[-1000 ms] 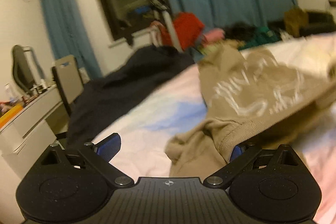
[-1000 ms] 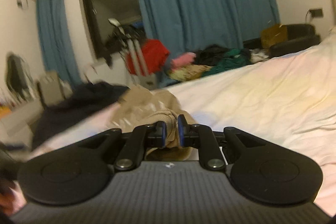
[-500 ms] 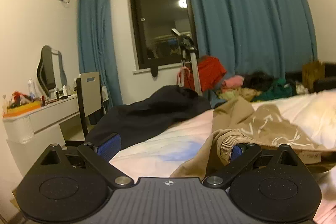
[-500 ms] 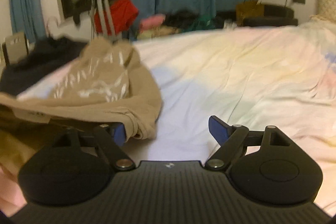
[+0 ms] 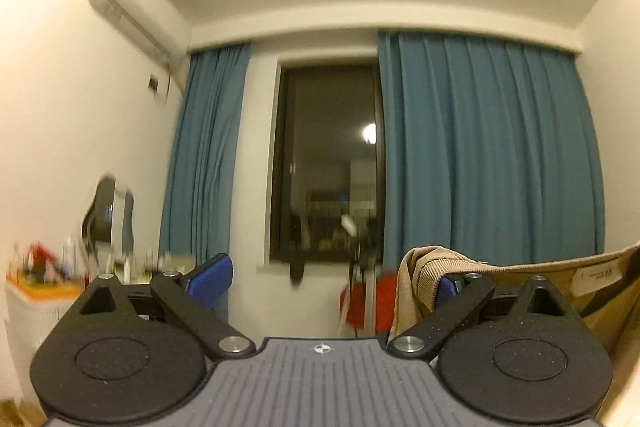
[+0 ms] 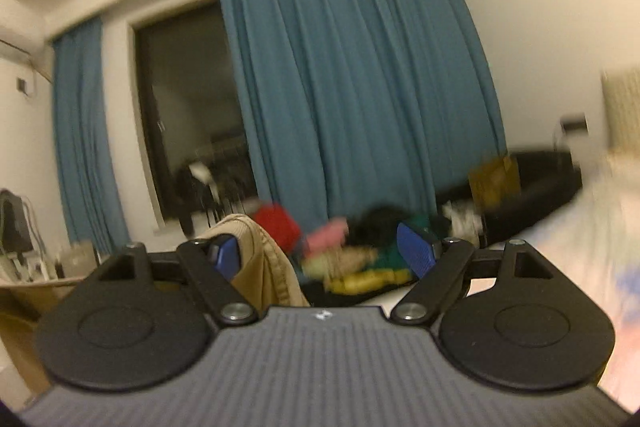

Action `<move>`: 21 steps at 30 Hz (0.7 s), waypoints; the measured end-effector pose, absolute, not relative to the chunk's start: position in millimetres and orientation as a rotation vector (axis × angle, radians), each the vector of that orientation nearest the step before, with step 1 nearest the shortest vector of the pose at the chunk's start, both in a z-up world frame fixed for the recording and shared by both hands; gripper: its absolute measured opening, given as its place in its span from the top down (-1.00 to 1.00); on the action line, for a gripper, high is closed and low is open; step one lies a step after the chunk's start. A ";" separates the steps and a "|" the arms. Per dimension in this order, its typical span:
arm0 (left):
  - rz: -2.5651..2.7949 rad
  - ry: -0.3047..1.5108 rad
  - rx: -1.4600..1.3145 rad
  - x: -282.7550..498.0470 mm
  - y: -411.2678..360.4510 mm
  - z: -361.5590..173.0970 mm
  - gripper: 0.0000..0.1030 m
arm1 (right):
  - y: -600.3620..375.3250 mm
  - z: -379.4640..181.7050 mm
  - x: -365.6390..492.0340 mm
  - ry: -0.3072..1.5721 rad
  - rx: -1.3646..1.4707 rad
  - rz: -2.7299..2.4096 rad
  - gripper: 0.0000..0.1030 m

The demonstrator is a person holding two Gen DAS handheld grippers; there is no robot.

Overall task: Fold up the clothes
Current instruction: 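Raise the T-shirt high with both grippers and shake it open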

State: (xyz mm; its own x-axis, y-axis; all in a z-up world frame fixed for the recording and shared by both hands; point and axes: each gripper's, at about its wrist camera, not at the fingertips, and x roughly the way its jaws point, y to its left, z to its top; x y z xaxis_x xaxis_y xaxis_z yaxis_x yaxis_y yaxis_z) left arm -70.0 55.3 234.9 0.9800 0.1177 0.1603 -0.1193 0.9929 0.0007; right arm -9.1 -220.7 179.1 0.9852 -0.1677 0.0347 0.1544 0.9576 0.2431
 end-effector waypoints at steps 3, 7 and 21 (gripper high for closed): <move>0.114 -0.190 -0.017 -83.9 56.6 298.7 -0.90 | -223.3 241.2 -28.5 -0.119 0.216 -0.131 -0.58; 0.106 -0.234 -0.038 -118.9 60.8 378.9 -0.92 | -226.1 309.3 -69.8 -0.175 0.188 -0.084 -0.58; 0.029 -0.194 -0.011 -175.0 66.9 462.9 -1.00 | -227.0 378.7 -146.0 -0.181 0.079 -0.044 -0.59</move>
State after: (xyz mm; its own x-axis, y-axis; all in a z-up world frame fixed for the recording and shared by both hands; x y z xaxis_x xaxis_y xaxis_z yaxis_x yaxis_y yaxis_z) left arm -175.0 66.9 462.9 0.9809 0.0303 0.1921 -0.0282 0.9995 -0.0139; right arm -146.0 -227.0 378.7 0.9827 -0.0507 0.1783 0.0364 0.9959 0.0825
